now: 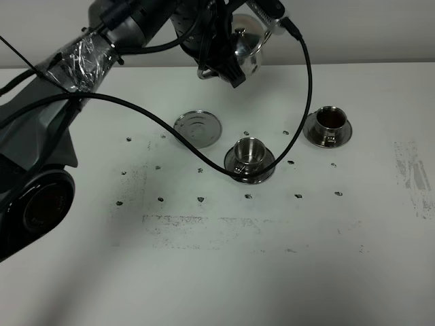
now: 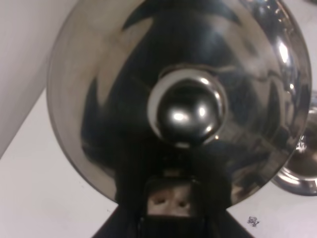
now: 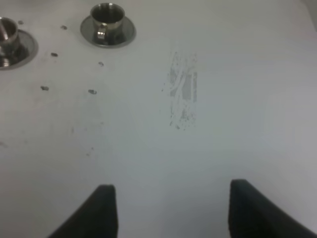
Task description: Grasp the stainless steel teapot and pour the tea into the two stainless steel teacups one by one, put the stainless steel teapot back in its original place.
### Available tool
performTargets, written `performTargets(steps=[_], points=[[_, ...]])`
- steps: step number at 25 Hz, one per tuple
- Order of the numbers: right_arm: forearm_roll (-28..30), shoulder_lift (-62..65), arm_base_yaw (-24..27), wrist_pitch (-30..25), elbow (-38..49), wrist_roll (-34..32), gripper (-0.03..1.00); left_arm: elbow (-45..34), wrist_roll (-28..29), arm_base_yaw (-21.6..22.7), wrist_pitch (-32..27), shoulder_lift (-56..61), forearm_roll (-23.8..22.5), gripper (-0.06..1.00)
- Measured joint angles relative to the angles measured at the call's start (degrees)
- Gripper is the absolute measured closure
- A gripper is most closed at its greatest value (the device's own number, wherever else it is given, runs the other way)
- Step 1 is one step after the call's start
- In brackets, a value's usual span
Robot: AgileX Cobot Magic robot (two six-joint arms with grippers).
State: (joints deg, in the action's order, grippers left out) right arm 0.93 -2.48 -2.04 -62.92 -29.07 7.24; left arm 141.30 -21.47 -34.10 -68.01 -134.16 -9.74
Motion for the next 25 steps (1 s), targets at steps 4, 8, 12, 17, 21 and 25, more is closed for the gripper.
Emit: performTargets(steps=[4,8,12,17,21,25], points=[[-0.07,0.0,0.0,0.0,0.0,0.0,0.46,0.0,1.76,0.06,0.0,1.71,0.14,0.75],[-0.07,0.0,0.0,0.0,0.0,0.0,0.46,0.0,3.23,0.06,-0.06,4.33,-1.81,0.75],[-0.13,0.0,0.0,0.0,0.0,0.0,0.46,0.0,3.55,0.06,-0.06,7.0,-2.33,0.75],[-0.13,0.0,0.0,0.0,0.0,0.0,0.46,-0.49,4.23,0.12,-0.06,8.26,-2.46,0.75],[-0.13,0.0,0.0,0.0,0.0,0.0,0.46,-7.76,5.33,1.23,0.0,10.74,-2.09,0.75],[-0.13,0.0,0.0,0.0,0.0,0.06,0.46,-22.5,6.26,2.53,1.65,16.71,-2.58,0.75]])
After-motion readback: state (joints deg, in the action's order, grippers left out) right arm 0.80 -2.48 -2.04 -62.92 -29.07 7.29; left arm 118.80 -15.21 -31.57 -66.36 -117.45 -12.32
